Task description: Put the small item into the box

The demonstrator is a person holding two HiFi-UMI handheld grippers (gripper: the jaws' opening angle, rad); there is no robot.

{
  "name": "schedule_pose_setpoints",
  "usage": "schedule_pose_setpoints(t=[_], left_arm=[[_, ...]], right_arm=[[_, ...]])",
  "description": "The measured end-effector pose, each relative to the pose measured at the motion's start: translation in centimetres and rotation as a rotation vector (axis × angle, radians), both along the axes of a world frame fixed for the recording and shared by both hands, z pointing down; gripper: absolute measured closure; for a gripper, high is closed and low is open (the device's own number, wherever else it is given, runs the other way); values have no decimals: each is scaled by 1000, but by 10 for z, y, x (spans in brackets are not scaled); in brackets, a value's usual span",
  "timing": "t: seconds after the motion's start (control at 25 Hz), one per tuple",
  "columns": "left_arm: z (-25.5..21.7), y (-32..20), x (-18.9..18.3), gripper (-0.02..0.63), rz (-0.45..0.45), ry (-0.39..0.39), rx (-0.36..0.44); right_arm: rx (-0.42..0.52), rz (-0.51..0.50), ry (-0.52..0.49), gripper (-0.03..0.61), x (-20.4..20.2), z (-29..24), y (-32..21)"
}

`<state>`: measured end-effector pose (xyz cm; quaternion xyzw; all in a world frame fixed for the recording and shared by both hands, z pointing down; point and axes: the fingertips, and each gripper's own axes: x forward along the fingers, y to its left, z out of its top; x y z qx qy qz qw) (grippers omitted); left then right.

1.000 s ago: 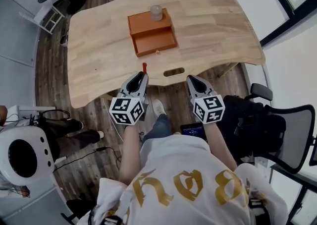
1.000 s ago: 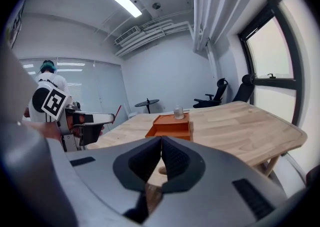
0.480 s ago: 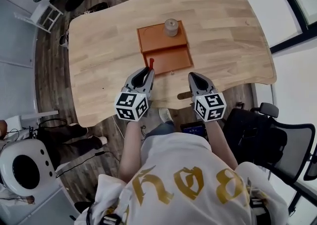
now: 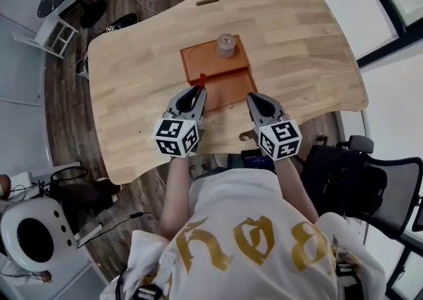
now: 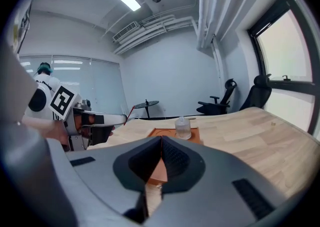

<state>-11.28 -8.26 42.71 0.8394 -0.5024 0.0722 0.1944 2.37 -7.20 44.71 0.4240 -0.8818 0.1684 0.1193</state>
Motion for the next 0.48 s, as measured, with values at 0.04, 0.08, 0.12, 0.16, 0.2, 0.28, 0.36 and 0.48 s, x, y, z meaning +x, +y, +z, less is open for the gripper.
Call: schedule_pose_setpoints(t=[0.04, 0.08, 0.12, 0.16, 0.2, 0.28, 0.36, 0.48], left_arm=[[-3, -2, 2, 551, 8, 0, 7], [-5, -5, 4, 551, 15, -1, 13], [-7, -7, 6, 551, 23, -2, 19], [-8, -9, 7, 551, 29, -3, 23], [-9, -10, 8, 551, 33, -4, 26], [-9, -14, 9, 551, 36, -3, 30], [-9, -18, 9, 551, 35, -2, 28], [-6, -22, 9, 551, 33, 4, 25]], right_arm=[[8, 6, 2, 566, 1, -2, -2], [14, 12, 2, 566, 2, -4, -5], [18, 19, 2, 566, 3, -5, -7], [22, 24, 1, 566, 4, -6, -10], [25, 29, 1, 566, 5, -7, -12], [28, 31, 1, 566, 6, -7, -16], [28, 35, 2, 566, 7, -6, -20], [25, 43, 0, 566, 10, -5, -25]])
